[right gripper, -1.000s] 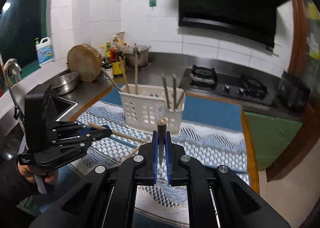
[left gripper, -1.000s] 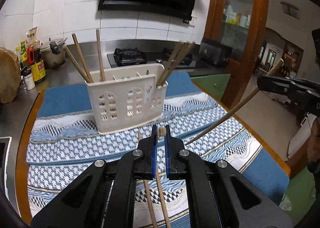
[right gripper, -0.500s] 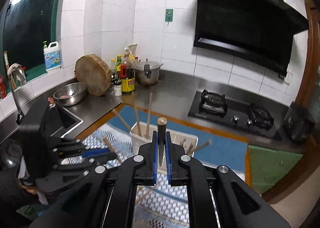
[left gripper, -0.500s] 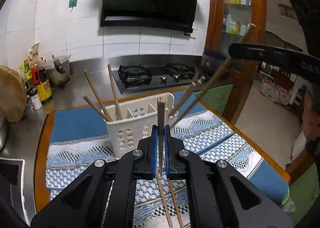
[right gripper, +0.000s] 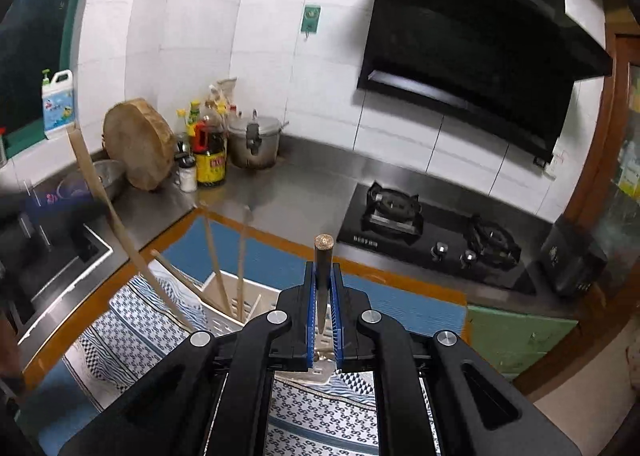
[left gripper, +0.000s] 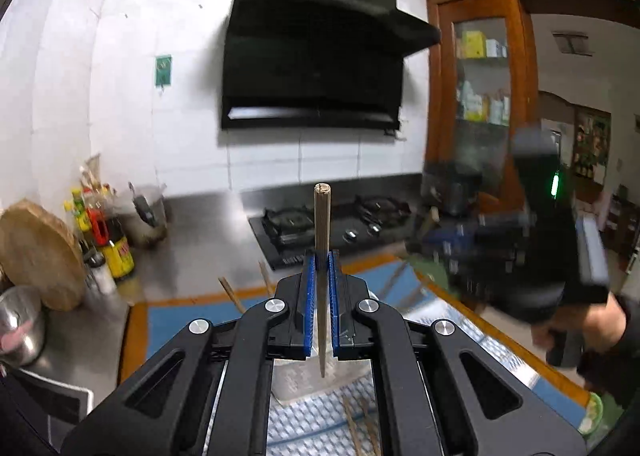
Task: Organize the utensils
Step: 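Lift both chopsticks over the white holder with both tools, then drop both chopsticks into the holder and open both tools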
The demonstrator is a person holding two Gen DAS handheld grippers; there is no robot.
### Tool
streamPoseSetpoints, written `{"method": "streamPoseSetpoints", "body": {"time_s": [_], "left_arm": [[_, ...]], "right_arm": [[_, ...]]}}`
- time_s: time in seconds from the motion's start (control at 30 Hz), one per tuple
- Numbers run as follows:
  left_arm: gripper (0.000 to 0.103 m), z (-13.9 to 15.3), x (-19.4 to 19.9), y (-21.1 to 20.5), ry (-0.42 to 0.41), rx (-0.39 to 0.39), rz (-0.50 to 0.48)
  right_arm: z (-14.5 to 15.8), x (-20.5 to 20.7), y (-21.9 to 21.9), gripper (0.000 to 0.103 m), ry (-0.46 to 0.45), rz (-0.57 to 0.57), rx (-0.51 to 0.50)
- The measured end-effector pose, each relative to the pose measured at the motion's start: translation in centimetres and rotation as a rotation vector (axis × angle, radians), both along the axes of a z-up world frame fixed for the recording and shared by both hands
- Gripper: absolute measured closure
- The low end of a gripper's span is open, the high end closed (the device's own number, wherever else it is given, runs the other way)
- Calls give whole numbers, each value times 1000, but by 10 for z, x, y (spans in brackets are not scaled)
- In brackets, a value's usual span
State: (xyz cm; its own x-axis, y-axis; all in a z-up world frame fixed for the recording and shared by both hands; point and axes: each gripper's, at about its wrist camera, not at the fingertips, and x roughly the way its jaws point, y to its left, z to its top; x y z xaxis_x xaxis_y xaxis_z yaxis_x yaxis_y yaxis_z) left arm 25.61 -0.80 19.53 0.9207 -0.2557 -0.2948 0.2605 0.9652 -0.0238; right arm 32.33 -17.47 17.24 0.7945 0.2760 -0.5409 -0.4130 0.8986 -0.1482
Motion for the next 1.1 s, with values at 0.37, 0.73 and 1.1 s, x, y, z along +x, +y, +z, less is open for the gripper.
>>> {"method": "streamPoseSetpoints", "body": {"time_s": [0.37, 0.73, 1.1], "left_arm": [[98, -8, 53, 12, -3, -16, 102], [97, -49, 83, 17, 112, -23, 92], [94, -38, 54, 22, 74, -28, 92]], "right_arm": [[-41, 29, -4, 96, 79, -10, -27], [-49, 33, -9, 95, 92, -11, -10], [-30, -7, -24, 67, 34, -20, 27]]}}
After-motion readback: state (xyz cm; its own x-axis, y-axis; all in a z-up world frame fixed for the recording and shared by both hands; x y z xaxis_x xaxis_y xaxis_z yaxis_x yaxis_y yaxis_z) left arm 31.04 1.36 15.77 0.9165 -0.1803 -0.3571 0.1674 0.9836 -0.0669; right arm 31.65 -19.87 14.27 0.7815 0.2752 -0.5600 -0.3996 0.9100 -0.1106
